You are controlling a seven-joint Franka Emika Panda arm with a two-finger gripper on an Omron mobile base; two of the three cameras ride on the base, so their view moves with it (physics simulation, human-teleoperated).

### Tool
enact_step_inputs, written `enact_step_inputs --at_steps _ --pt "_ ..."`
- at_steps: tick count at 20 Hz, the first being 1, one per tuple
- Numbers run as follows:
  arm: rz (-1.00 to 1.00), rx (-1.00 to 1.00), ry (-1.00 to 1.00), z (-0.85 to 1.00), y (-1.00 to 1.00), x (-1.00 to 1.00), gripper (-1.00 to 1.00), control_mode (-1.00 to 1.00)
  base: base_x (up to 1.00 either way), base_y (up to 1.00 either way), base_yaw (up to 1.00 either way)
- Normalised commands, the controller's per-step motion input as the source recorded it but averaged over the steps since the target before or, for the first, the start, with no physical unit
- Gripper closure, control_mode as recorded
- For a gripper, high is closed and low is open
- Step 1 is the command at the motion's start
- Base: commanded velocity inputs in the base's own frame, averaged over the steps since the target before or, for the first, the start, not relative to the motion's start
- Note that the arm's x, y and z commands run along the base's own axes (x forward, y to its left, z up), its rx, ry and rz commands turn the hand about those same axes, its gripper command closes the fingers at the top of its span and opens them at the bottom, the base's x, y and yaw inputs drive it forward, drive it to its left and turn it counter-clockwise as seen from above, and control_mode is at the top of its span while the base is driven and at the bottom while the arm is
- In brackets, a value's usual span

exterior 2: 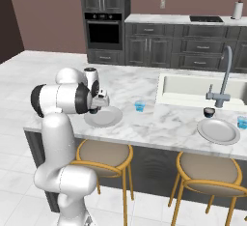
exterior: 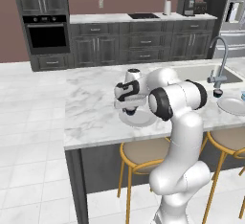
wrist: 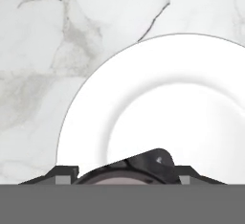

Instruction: Place two yogurt containers on each plate.

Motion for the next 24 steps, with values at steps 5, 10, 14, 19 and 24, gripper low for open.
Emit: enact_step_inputs --at_steps 5,10,14,19,24 --pt "0.0 0.0 0.0 -0.01 0.0 -0.1 1.0 -1.0 0.0 0.0 0.0" --pt "0.0 0.0 0.0 -0.08 0.0 0.0 1.0 -1.0 0.0 0.0 0.0" --pt "0.0 0.0 0.0 -0.09 0.0 0.0 1.0 -1.0 0.0 0.0 0.0" --pt "0.0 0.0 0.0 -0.03 0.0 0.0 -1.0 -1.0 0.0 0.0 0.0" --pt "0.0 0.0 0.0 0.0 0.0 0.0 -1.0 -1.0 0.0 0.0 0.0"
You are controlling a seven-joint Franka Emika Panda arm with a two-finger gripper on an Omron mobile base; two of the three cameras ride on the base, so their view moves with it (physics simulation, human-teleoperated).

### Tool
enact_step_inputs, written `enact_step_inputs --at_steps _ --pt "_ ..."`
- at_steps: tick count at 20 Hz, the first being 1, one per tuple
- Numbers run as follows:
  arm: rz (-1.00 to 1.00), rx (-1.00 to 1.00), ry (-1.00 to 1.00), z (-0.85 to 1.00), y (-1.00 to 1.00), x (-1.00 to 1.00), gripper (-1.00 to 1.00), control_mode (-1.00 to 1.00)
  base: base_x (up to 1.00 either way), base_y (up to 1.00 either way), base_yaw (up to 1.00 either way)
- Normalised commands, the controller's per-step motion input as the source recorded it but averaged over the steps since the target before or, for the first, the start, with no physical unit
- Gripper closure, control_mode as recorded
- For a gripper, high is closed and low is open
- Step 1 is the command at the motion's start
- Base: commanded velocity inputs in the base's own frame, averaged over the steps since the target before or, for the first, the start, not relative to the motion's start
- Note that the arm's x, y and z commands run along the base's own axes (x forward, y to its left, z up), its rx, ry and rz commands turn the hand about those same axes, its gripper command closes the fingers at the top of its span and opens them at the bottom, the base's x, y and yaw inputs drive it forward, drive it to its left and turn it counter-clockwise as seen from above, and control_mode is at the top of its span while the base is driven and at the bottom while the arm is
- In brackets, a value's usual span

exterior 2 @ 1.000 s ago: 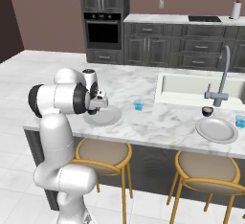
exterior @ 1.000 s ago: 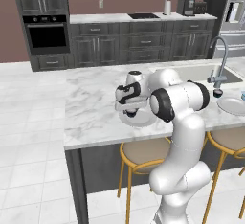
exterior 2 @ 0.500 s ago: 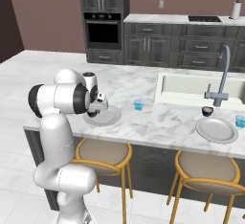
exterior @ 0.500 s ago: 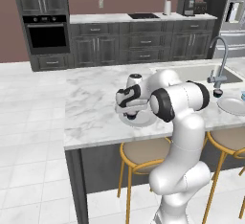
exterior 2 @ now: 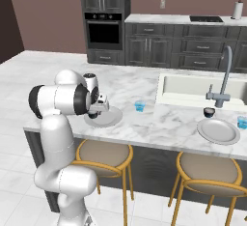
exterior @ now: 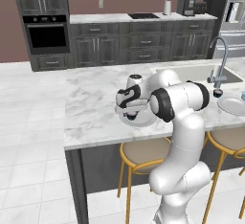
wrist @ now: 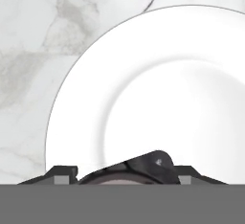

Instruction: Place two yogurt containers on each plate.

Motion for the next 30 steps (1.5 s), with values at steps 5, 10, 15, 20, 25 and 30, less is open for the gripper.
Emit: enact_step_inputs --at_steps 5,10,15,20,25,30 --pt "0.0 0.0 0.0 0.0 0.0 0.0 -1.0 -1.0 0.0 0.0 0.0" --pt "0.0 0.0 0.0 0.01 0.0 0.0 -1.0 -1.0 0.0 0.0 0.0" --pt "0.0 0.0 0.0 0.31 0.0 0.0 -1.0 -1.0 0.0 0.0 0.0" --pt "0.0 0.0 0.0 0.48 -0.04 -0.04 -1.0 -1.0 0.0 0.0 0.0" --pt "0.0 0.0 0.0 0.39 -0.25 -0.1 -1.0 -1.0 0.0 0.0 0.0" --pt "0.0 0.0 0.0 0.09 -0.67 -0.02 -1.0 -1.0 0.0 0.0 0.0"
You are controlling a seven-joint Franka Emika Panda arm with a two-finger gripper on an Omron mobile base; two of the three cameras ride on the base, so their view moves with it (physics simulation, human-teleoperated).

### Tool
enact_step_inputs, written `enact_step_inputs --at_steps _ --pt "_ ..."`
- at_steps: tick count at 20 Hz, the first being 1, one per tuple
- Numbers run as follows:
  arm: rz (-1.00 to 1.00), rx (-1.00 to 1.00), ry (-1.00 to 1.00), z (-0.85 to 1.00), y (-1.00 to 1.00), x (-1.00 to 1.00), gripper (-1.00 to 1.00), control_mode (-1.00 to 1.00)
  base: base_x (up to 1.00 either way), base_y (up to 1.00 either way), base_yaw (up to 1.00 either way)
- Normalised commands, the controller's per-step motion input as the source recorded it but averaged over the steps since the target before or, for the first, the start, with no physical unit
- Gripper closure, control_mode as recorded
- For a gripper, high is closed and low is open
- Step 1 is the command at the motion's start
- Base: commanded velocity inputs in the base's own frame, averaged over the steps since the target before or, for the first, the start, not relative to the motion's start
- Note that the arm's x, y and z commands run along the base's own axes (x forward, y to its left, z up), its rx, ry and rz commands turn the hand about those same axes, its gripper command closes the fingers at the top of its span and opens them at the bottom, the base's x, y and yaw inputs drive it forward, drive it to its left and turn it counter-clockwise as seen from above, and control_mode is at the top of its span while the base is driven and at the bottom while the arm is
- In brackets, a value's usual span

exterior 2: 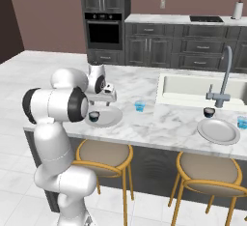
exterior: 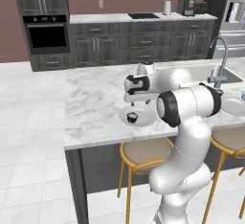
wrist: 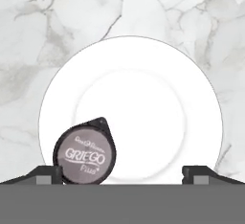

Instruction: Place two yogurt containers on each plate.

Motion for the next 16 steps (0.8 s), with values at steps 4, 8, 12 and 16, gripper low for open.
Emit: enact_step_inputs --at_steps 4,8,12,16 --pt "0.0 0.0 0.0 0.0 -0.81 0.04 -1.0 -1.0 0.0 0.0 0.0" --pt "0.0 0.0 0.0 0.0 -0.73 0.27 -1.0 -1.0 0.0 0.0 0.0" --pt "0.0 0.0 0.0 0.0 -0.73 0.38 -1.0 -1.0 0.0 0.0 0.0" --pt "0.0 0.0 0.0 0.0 -0.64 0.3 -1.0 -1.0 0.0 0.0 0.0"
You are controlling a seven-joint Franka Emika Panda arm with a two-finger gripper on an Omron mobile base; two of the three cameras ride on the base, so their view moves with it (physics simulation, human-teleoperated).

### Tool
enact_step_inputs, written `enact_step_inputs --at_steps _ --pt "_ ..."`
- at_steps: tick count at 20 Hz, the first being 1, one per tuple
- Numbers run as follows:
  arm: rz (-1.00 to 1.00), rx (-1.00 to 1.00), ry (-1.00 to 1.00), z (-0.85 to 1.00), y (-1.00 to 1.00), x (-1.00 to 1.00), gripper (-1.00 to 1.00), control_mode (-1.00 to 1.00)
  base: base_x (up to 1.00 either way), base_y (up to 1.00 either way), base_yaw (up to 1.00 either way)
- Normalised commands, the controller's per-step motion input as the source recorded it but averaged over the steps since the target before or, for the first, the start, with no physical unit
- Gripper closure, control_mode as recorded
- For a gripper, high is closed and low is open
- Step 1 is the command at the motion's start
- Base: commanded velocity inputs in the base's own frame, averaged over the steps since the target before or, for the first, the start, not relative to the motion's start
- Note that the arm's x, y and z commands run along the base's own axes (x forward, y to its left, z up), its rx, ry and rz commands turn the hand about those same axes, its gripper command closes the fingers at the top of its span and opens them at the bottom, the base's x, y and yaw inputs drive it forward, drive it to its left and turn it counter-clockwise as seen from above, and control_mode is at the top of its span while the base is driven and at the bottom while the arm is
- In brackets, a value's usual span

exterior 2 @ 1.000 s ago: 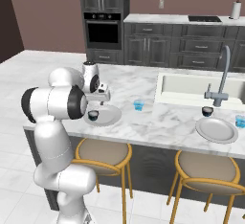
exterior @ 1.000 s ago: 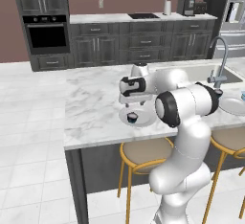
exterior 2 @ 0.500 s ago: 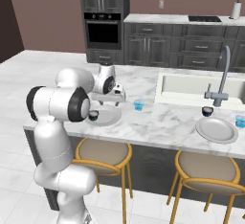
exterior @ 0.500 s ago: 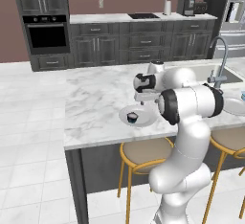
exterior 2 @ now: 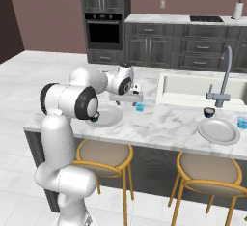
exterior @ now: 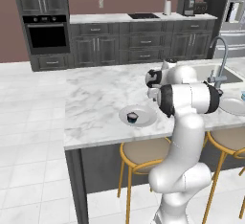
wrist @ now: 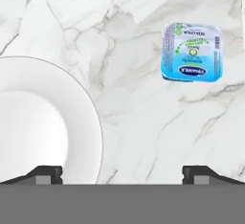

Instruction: Place two yogurt containers on each plate.

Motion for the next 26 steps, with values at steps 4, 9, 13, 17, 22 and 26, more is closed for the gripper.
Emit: enact_step_inputs --at_steps 4,9,13,17,22,26 --pt "0.0 0.0 0.0 0.0 -0.59 0.26 -1.0 -1.0 0.0 0.0 0.0" --pt "0.0 0.0 0.0 0.0 -0.43 0.17 -1.0 -1.0 0.0 0.0 0.0" --pt "0.0 0.0 0.02 -0.04 -0.2 0.13 -1.0 -1.0 0.0 0.0 0.0" --pt "0.0 0.0 0.03 -0.13 -0.03 0.14 -1.0 -1.0 0.0 0.0 0.0" --pt "0.0 0.0 0.01 -0.22 0.0 0.23 -1.0 -1.0 0.0 0.0 0.0" --pt "0.0 0.0 0.0 -0.19 0.0 0.31 -1.0 -1.0 0.0 0.0 0.0"
